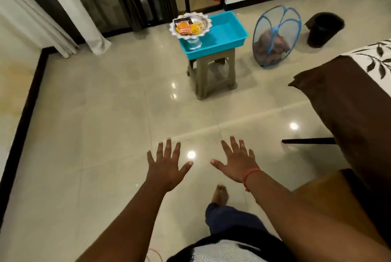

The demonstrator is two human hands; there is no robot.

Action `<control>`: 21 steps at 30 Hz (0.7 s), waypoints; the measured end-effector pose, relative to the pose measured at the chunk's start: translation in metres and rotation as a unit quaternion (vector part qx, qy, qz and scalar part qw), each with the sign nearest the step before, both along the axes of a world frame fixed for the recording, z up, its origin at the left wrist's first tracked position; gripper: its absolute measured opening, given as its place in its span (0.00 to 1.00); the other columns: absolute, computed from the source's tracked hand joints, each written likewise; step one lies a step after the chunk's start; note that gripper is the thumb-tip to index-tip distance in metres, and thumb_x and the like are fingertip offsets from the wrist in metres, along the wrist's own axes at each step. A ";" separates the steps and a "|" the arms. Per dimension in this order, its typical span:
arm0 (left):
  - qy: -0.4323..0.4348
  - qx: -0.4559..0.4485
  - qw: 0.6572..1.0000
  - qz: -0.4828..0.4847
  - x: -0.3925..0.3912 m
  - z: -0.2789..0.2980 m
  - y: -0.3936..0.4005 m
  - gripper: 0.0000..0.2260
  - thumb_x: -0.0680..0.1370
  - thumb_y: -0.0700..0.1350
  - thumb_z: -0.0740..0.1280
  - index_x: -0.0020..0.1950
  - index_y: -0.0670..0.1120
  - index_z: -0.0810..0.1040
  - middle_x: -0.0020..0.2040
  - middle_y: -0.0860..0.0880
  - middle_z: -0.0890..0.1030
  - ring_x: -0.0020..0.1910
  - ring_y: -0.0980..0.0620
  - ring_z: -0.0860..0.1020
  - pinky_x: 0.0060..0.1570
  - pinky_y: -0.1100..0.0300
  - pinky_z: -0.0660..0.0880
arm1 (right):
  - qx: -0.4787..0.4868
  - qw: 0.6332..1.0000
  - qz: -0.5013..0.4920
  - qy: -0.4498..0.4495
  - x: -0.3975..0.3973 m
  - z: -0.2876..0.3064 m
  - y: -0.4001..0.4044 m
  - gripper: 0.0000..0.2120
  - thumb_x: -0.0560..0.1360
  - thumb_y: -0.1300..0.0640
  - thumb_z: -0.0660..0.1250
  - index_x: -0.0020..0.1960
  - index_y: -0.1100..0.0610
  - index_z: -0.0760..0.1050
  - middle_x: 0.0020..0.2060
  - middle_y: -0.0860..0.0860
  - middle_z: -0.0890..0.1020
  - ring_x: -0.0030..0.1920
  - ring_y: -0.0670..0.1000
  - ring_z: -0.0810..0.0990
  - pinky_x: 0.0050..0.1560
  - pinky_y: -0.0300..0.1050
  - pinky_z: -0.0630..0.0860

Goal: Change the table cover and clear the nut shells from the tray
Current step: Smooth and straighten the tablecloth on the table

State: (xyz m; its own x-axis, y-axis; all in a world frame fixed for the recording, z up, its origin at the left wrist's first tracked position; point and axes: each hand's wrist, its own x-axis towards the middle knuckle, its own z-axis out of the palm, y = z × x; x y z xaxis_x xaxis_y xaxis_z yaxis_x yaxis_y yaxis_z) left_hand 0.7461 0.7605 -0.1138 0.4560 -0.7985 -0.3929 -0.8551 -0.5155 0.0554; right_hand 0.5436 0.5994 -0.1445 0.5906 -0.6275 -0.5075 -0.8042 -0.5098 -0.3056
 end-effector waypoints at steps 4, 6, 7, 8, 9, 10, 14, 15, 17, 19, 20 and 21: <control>0.002 -0.001 0.999 -0.034 0.035 0.010 -0.098 0.39 0.73 0.75 0.36 0.79 0.57 0.36 0.80 0.50 0.35 0.79 0.46 0.36 0.74 0.35 0.40 | -0.022 0.999 -0.032 -0.001 0.029 0.009 -0.094 0.50 0.64 0.17 0.37 0.79 0.42 0.39 0.79 0.49 0.35 0.79 0.57 0.36 0.76 0.65 0.44; 0.008 0.007 0.999 -0.050 0.051 0.017 -0.144 0.39 0.73 0.75 0.36 0.79 0.57 0.35 0.80 0.50 0.34 0.79 0.45 0.35 0.74 0.35 0.38 | -0.026 0.999 -0.043 0.000 0.040 0.019 -0.136 0.50 0.64 0.18 0.38 0.79 0.42 0.39 0.79 0.49 0.35 0.79 0.57 0.36 0.76 0.65 0.44; 0.010 0.011 0.998 -0.059 0.058 0.019 -0.166 0.39 0.73 0.75 0.35 0.79 0.58 0.34 0.80 0.50 0.34 0.79 0.45 0.35 0.74 0.35 0.38 | -0.028 0.998 -0.055 -0.004 0.044 0.023 -0.155 0.50 0.64 0.18 0.38 0.79 0.42 0.39 0.79 0.49 0.35 0.79 0.57 0.36 0.76 0.65 0.45; 0.008 0.010 0.997 -0.073 0.066 0.021 -0.191 0.39 0.73 0.76 0.35 0.79 0.58 0.34 0.80 0.50 0.33 0.79 0.45 0.35 0.74 0.35 0.38 | -0.032 0.997 -0.068 -0.011 0.050 0.026 -0.176 0.50 0.64 0.18 0.38 0.79 0.42 0.39 0.79 0.49 0.36 0.79 0.57 0.36 0.76 0.65 0.45; 0.008 0.010 0.996 -0.088 0.075 0.022 -0.215 0.39 0.72 0.76 0.34 0.79 0.58 0.34 0.80 0.50 0.33 0.79 0.45 0.35 0.74 0.35 0.38 | -0.035 0.996 -0.081 -0.017 0.056 0.028 -0.197 0.50 0.65 0.18 0.38 0.79 0.42 0.39 0.79 0.49 0.36 0.79 0.57 0.36 0.76 0.66 0.45; 0.007 0.008 0.995 -0.100 0.083 0.023 -0.236 0.40 0.71 0.76 0.34 0.79 0.58 0.34 0.80 0.50 0.33 0.79 0.45 0.35 0.74 0.35 0.38 | -0.039 0.995 -0.089 -0.021 0.059 0.029 -0.213 0.50 0.65 0.18 0.38 0.80 0.43 0.39 0.79 0.49 0.36 0.79 0.57 0.36 0.76 0.66 0.44; -0.002 -0.005 0.985 -0.171 0.113 0.018 -0.349 0.40 0.71 0.76 0.33 0.79 0.58 0.35 0.80 0.50 0.33 0.79 0.45 0.35 0.74 0.35 0.38 | -0.049 0.988 -0.146 -0.015 0.071 0.024 -0.288 0.49 0.66 0.19 0.39 0.80 0.43 0.39 0.79 0.50 0.37 0.79 0.57 0.36 0.75 0.66 0.44; -0.003 -0.016 0.982 -0.190 0.118 0.017 -0.375 0.41 0.71 0.76 0.33 0.79 0.58 0.36 0.80 0.49 0.34 0.79 0.45 0.35 0.74 0.35 0.39 | -0.057 0.986 -0.155 -0.012 0.073 0.023 -0.305 0.49 0.66 0.19 0.38 0.80 0.43 0.39 0.79 0.50 0.37 0.79 0.57 0.36 0.75 0.66 0.44; 0.003 -0.035 0.975 -0.220 0.128 0.018 -0.434 0.41 0.70 0.76 0.33 0.80 0.58 0.38 0.80 0.49 0.35 0.79 0.45 0.37 0.74 0.35 0.40 | -0.065 0.979 -0.192 -0.003 0.074 0.023 -0.345 0.49 0.66 0.19 0.38 0.80 0.43 0.40 0.80 0.50 0.37 0.79 0.57 0.37 0.75 0.67 0.44; 0.007 -0.049 0.965 -0.258 0.136 0.018 -0.492 0.41 0.71 0.76 0.33 0.80 0.58 0.40 0.81 0.48 0.38 0.80 0.44 0.38 0.74 0.35 0.41 | -0.061 0.970 -0.236 0.004 0.075 0.028 -0.383 0.48 0.66 0.19 0.39 0.80 0.43 0.40 0.79 0.50 0.37 0.79 0.57 0.37 0.75 0.66 0.44; 0.002 -0.058 0.958 -0.280 0.139 0.018 -0.515 0.40 0.72 0.76 0.34 0.80 0.58 0.40 0.81 0.48 0.40 0.80 0.44 0.40 0.74 0.35 0.41 | -0.062 0.965 -0.255 0.005 0.076 0.031 -0.396 0.48 0.67 0.19 0.39 0.80 0.43 0.39 0.79 0.50 0.37 0.79 0.57 0.36 0.75 0.66 0.43; -0.004 -0.062 0.950 -0.305 0.140 0.020 -0.545 0.40 0.72 0.76 0.34 0.80 0.58 0.41 0.82 0.48 0.41 0.80 0.44 0.41 0.73 0.35 0.41 | -0.067 0.958 -0.279 0.004 0.076 0.034 -0.413 0.48 0.67 0.19 0.39 0.80 0.43 0.39 0.79 0.50 0.37 0.79 0.57 0.36 0.75 0.66 0.43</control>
